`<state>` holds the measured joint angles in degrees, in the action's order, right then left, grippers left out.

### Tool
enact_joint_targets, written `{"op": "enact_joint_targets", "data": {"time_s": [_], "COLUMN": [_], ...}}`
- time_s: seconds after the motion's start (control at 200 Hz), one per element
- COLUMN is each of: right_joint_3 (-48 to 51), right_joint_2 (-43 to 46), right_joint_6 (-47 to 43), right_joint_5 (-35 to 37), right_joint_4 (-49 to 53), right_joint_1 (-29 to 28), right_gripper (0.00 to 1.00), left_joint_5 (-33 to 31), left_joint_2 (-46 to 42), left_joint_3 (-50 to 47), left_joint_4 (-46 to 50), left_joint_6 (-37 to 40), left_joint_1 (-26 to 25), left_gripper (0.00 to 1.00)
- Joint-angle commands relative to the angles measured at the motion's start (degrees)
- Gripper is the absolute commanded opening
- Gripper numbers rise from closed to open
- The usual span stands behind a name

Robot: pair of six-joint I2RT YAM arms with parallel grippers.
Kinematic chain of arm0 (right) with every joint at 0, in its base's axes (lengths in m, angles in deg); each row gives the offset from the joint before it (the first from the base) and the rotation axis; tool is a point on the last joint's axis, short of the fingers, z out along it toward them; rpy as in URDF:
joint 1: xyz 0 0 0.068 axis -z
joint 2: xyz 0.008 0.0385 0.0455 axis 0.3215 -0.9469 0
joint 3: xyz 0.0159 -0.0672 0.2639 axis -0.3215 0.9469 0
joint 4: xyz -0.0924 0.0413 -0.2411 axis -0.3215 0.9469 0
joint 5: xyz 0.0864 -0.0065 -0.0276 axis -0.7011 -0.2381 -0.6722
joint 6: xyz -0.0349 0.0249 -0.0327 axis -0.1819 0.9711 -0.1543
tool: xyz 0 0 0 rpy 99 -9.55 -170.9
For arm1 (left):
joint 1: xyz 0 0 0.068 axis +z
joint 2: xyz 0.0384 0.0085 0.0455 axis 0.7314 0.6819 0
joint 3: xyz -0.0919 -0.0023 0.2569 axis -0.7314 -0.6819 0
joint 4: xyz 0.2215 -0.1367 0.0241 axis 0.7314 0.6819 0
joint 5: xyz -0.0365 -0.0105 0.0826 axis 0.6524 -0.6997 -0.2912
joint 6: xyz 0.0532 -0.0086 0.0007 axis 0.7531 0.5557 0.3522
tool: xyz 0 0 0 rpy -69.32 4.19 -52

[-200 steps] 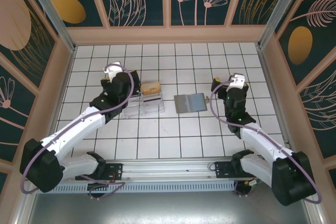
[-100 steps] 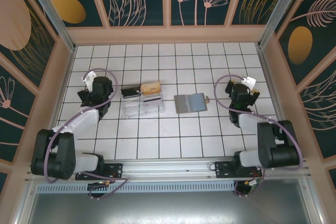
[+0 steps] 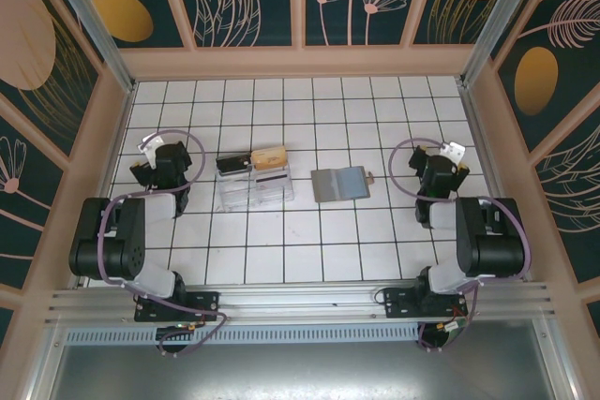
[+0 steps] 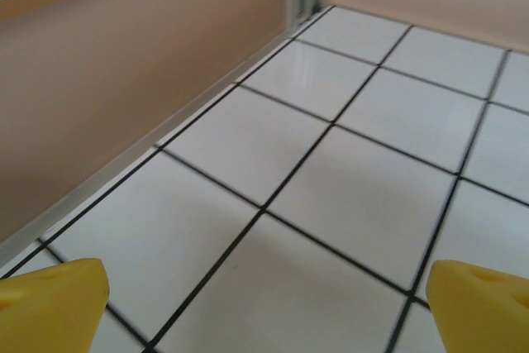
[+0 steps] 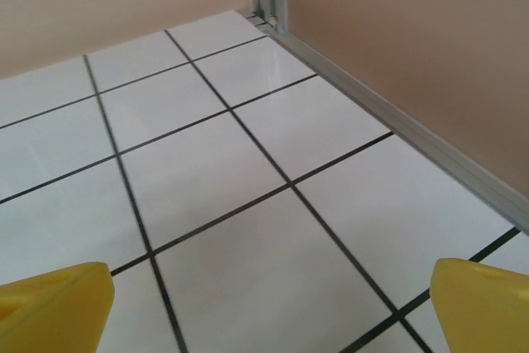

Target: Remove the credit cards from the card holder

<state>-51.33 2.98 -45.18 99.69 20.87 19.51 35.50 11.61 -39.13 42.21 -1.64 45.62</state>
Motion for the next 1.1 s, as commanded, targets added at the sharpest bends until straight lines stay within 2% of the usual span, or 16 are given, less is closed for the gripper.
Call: {"op": "enact_joint_targets", "data": {"time_s": [0.0, 0.17, 0.46, 0.53, 0.625, 0.745, 0.79, 0.845, 0.89, 1.095], "right_joint_3": [3.1, 3.3, 5.2, 6.1, 6.5, 5.7, 7.8, 7.2, 6.9, 6.7], "right_joint_2": [1.5, 1.3, 0.6, 0.8, 0.8, -0.9, -3.7, -2.2, -2.9, -2.6], "right_joint_6": [-0.9, -1.5, -5.9, -5.9, -6.1, -5.5, -5.9, -5.3, -5.6, -5.2], "right_joint_5": [-3.5, -4.3, -4.6, -4.9, -6.4, -13.2, -14.0, -13.0, -13.3, -14.0], "right_joint_4": [-10.9, -11.6, -16.6, -17.9, -18.6, -17.8, -25.6, -21.6, -22.3, -21.4], "right_joint_1": [-0.5, -0.8, -3.9, -3.8, -3.5, -1.0, -0.7, -0.9, -0.8, -0.4], "right_gripper": [0.99, 0.99, 0.98, 0.98, 0.99, 0.98, 0.99, 0.99, 0.99, 0.99], "left_joint_5": [4.2, 6.9, 8.2, 10.8, 18.0, 19.3, 19.8, 19.9, 19.7, 19.9], "left_joint_2": [0.2, -3.3, -3.7, -4.1, -3.2, -2.4, 0.0, -1.6, -0.8, -1.3], "left_joint_3": [-0.8, -7.6, -8.9, -10.7, -13.1, -15.6, -17.2, -16.2, -16.5, -16.6], "left_joint_4": [-7.4, -16.9, -19.2, -22.3, -27.8, -32.7, -39.0, -34.0, -36.2, -35.3], "left_joint_6": [3.1, 4.5, 5.2, 6.2, 9.0, 9.3, 9.8, 9.7, 9.7, 9.8], "left_joint_1": [0.3, 0.3, 0.2, 0.2, 0.2, 0.2, 0.2, 0.2, 0.2, 0.2], "left_gripper": [0.99, 0.99, 0.99, 0.99, 0.99, 0.99, 0.99, 0.99, 0.99, 0.99]}}
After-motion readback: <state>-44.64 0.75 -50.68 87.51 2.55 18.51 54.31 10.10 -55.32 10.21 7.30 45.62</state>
